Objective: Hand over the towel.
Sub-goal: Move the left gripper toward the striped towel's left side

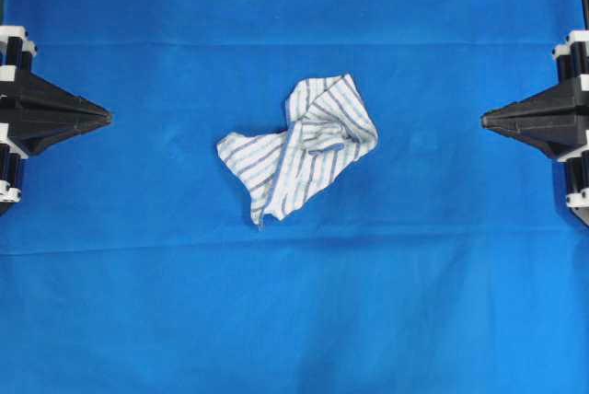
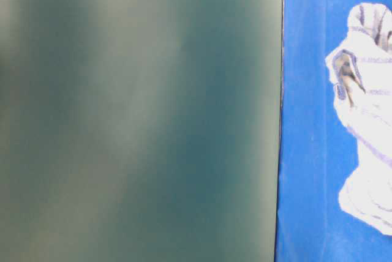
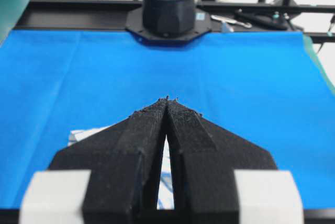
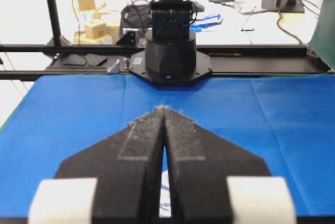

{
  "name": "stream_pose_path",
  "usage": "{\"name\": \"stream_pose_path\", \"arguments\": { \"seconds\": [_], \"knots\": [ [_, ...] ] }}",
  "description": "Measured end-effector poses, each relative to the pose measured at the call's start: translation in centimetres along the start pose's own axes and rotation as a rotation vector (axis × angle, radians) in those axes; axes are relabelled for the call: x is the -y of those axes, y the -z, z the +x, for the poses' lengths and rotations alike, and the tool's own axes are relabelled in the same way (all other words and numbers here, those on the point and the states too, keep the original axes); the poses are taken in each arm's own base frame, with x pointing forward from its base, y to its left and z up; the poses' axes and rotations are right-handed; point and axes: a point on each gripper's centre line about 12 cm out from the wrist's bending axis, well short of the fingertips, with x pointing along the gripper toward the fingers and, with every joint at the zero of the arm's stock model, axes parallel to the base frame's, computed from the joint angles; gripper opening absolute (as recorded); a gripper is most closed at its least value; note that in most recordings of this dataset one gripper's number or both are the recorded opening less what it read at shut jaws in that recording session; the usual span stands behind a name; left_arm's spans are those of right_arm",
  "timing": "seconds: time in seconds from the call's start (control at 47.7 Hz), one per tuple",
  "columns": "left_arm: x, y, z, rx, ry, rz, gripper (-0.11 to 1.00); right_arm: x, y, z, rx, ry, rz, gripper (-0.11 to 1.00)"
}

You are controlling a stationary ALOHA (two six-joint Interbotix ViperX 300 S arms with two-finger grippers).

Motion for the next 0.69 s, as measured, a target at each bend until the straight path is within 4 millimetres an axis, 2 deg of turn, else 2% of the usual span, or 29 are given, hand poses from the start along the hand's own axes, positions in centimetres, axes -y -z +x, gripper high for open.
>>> {"name": "stream_pose_path", "arguments": {
  "seconds": [0.419,0.65,0.692],
  "knots": [
    [0.0,-0.1,0.6,0.046,0.0,-0.024,0.0,-0.1,-0.9,0.2,0.021,-0.004,0.008,0.0],
    [0.0,0.3,2.5,0.029,-0.002,-0.022,0.01,-0.1,-0.9,0.2,0.021,-0.004,0.008,0.0],
    [0.0,0.6,3.2,0.011,-0.002,-0.022,0.04,-0.1,-0.9,0.2,0.021,-0.004,0.008,0.0]
  ]
}}
